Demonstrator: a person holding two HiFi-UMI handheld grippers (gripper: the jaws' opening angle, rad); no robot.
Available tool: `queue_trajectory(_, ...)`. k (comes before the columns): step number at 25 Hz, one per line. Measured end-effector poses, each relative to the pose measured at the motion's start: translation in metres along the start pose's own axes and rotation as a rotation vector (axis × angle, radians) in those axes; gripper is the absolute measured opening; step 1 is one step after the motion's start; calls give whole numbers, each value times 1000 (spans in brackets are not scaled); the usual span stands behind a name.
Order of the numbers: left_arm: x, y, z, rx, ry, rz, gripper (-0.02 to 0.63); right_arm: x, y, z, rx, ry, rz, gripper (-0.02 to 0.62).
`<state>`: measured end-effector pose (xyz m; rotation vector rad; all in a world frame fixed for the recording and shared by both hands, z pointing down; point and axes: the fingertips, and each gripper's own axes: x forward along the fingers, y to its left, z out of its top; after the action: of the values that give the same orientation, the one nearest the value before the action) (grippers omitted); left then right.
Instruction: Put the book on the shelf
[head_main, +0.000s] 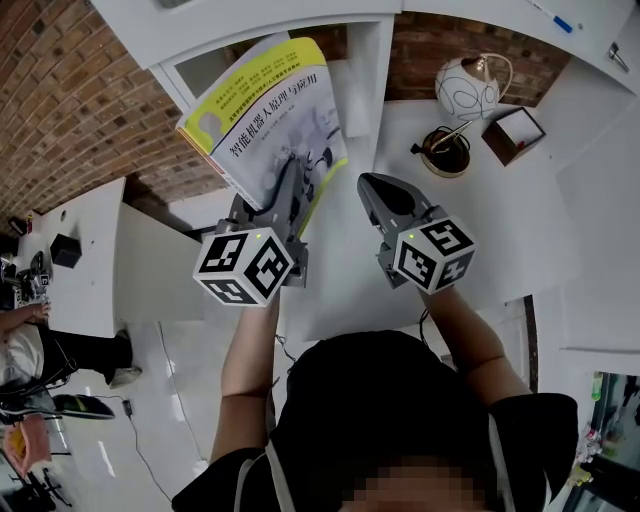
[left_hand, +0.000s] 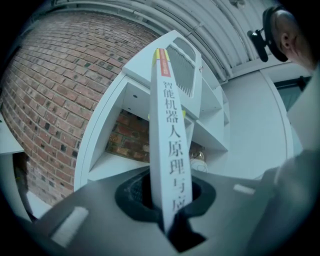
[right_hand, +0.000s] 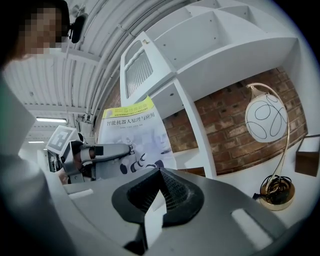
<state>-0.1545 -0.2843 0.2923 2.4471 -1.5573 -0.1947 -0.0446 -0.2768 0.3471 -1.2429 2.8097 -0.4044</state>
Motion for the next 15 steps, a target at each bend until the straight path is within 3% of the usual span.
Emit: queue_trajectory(15,8,6,9,-190,-55,7,66,7,7,6,-27,1,36,-5)
